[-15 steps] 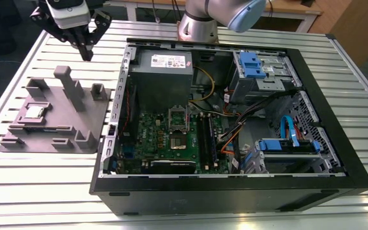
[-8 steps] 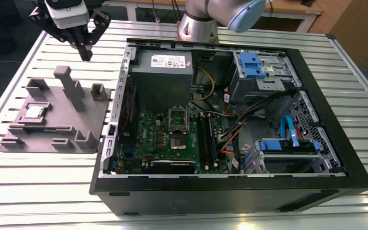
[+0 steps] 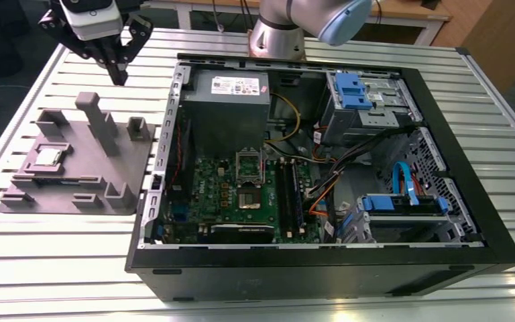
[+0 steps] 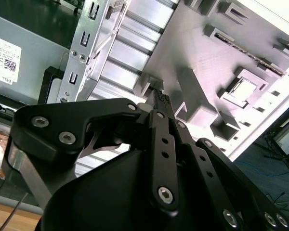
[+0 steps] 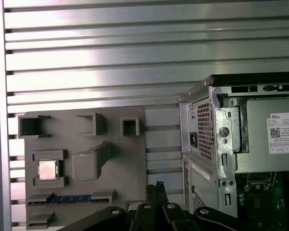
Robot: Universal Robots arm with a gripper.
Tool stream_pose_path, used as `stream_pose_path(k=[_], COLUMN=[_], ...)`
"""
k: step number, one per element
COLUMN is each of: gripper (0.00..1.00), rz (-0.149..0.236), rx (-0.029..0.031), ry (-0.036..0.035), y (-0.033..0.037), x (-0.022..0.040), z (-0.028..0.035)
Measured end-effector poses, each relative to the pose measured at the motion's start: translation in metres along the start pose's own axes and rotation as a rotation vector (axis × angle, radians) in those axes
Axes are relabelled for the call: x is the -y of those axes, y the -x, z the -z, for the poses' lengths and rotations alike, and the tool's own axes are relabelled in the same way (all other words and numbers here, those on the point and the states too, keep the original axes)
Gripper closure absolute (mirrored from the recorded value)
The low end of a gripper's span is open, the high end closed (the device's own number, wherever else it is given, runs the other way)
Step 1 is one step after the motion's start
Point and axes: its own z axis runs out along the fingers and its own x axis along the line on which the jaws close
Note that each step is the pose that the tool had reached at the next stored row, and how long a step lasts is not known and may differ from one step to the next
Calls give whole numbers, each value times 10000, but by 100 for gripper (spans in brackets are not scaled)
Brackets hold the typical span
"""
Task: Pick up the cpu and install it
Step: 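Reach for the cpu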
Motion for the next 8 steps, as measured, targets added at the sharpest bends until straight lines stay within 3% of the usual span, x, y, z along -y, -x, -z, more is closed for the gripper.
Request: stream_pose_path(k=[8], gripper=[89], rz=[0], rx=[-1], ry=[-1], y=[-21], x=[2], z=[-1])
